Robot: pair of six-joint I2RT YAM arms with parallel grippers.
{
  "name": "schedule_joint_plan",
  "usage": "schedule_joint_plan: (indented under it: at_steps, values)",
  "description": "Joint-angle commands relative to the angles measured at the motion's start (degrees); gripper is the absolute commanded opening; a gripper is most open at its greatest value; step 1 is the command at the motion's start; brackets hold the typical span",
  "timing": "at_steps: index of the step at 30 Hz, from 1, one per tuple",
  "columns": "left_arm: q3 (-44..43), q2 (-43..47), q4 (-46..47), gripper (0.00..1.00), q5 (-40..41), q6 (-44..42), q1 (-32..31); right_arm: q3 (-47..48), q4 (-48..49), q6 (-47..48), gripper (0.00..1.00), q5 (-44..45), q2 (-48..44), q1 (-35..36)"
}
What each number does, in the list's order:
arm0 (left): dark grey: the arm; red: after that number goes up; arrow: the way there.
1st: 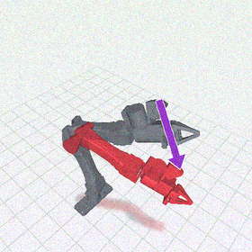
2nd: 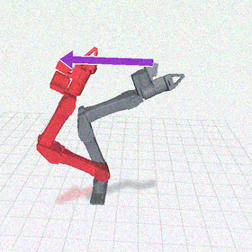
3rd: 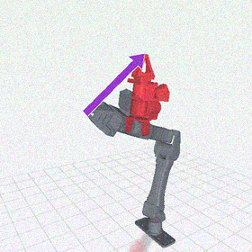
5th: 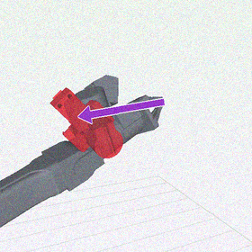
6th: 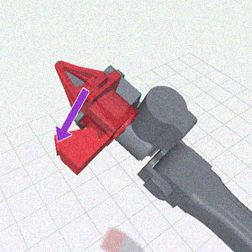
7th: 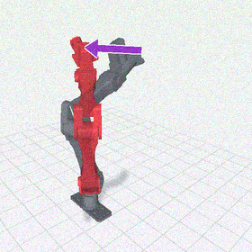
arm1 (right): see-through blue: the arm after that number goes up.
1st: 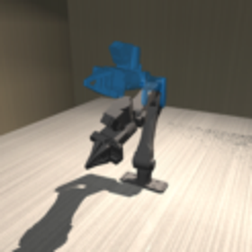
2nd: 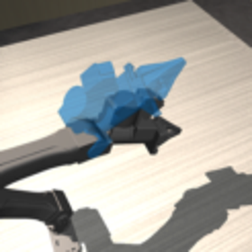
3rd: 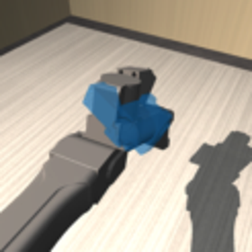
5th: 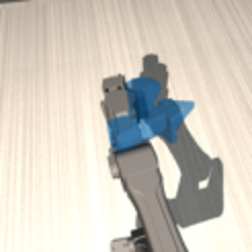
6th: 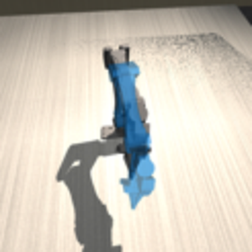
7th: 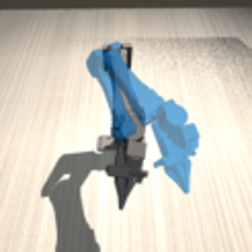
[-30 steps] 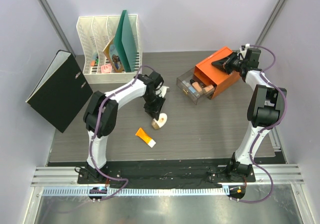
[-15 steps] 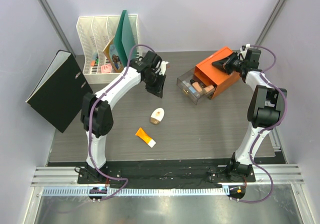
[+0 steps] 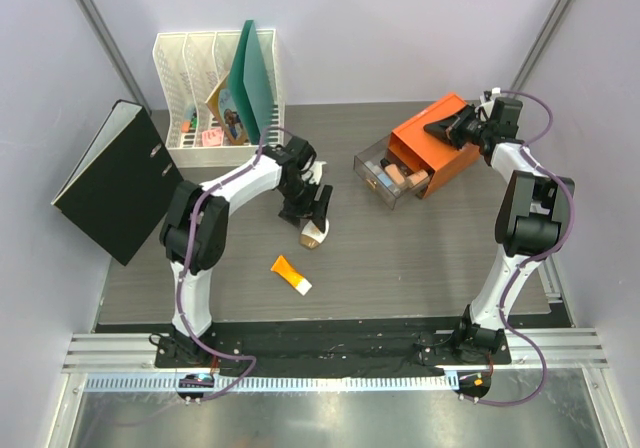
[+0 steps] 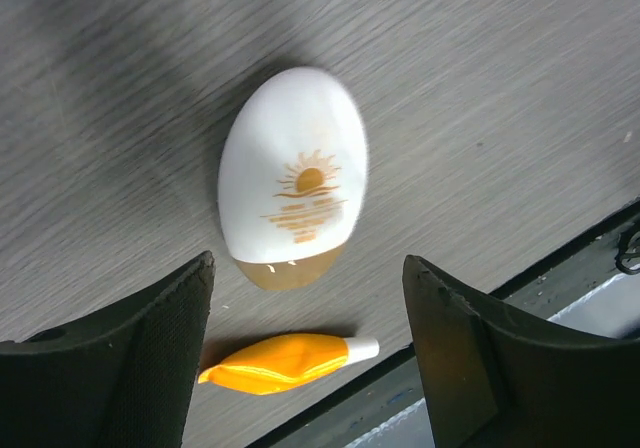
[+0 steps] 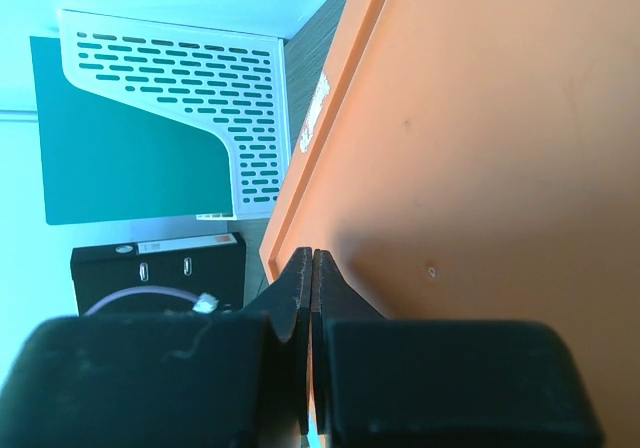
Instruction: Organize the makeup
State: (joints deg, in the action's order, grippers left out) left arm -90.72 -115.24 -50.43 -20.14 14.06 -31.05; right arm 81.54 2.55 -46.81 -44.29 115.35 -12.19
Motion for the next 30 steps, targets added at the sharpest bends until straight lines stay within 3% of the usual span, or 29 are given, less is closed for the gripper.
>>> schedule_joint_plan:
  at_steps: [1, 16, 30]
  values:
    - [4.9, 2.9, 8.5, 0.76, -5.4, 2.2, 2.0, -7.4, -14.9, 8.3, 0.01, 7.7, 8.5, -2.1]
    - [1.7, -4.3, 7.7, 0.79, -3.3, 3.2, -0.7, -9.1, -14.9, 9.8, 0.01, 6.1, 7.5, -2.1]
    - [-5.8, -9.8, -3.1, 0.81, 26.5, 4.0, -8.9, -9.5, -14.9, 10.0, 0.01, 6.2, 7.2, -2.1]
